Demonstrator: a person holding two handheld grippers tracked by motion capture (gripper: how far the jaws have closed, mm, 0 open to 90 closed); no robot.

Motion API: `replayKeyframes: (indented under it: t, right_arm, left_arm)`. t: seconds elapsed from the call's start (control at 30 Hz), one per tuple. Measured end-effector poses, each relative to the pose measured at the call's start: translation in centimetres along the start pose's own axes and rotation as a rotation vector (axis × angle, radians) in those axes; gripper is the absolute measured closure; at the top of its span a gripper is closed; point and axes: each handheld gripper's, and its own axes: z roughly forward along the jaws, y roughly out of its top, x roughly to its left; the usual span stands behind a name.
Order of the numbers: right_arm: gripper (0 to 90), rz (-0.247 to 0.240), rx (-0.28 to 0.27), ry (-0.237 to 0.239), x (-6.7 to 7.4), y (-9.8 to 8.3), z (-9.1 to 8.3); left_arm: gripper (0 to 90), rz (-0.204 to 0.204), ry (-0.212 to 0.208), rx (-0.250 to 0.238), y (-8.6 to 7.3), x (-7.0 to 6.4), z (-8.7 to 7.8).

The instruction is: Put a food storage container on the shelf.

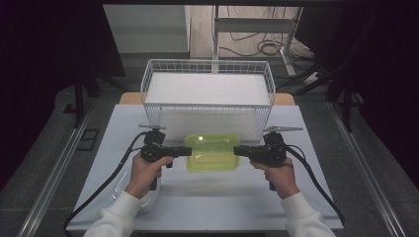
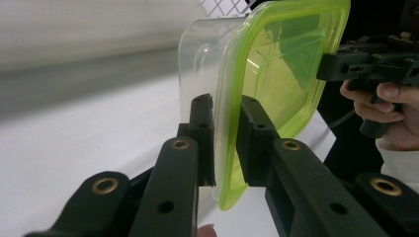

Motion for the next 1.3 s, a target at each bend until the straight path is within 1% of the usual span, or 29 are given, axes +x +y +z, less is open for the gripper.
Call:
replayKeyframes:
  t: [0.1,0.17,0.23,0.47,0.67,0.83,1.03,1.1,1.3]
  right_arm:
    - [78.3,-0.005,-0.015,0.004,0.1,0.3,-0.2]
    - [78.2,-0.01,-0.024,0.007,0.2,0.6,-0.5]
    - [78.2,-0.015,-0.029,0.002,0.4,1.0,-0.8]
    - [78.2,-0.034,-0.055,0.002,1.0,2.3,-1.7]
    - [78.1,-0.048,-0.082,0.021,1.4,3.6,-2.1]
    - [78.1,-0.058,-0.097,0.024,1.6,4.5,-2.3]
    - [78.1,-0.07,-0.114,0.027,1.8,5.6,-2.8]
    - [78.1,-0.077,-0.123,0.027,2.0,5.9,-2.9]
    - [78.0,-0.079,-0.138,0.034,2.2,7.0,-3.2]
  left_arm:
    - [78.8,0.018,0.007,-0.009,0.7,-0.6,-0.4]
    - [78.8,0.018,0.001,-0.014,1.1,-0.7,-0.5]
    - [78.8,0.027,0.002,-0.017,1.4,-1.0,-0.7]
    - [78.8,0.068,0.012,-0.032,2.9,-2.1,-1.6]
    - [78.8,0.087,0.018,-0.049,4.2,-2.9,-2.5]
    - [78.8,0.09,0.02,-0.057,5.0,-3.2,-2.9]
    - [78.8,0.119,0.028,-0.064,6.3,-3.8,-3.5]
    - [78.8,0.122,0.03,-0.068,6.7,-4.0,-3.7]
    - [78.8,0.132,0.027,-0.079,7.9,-4.3,-4.2]
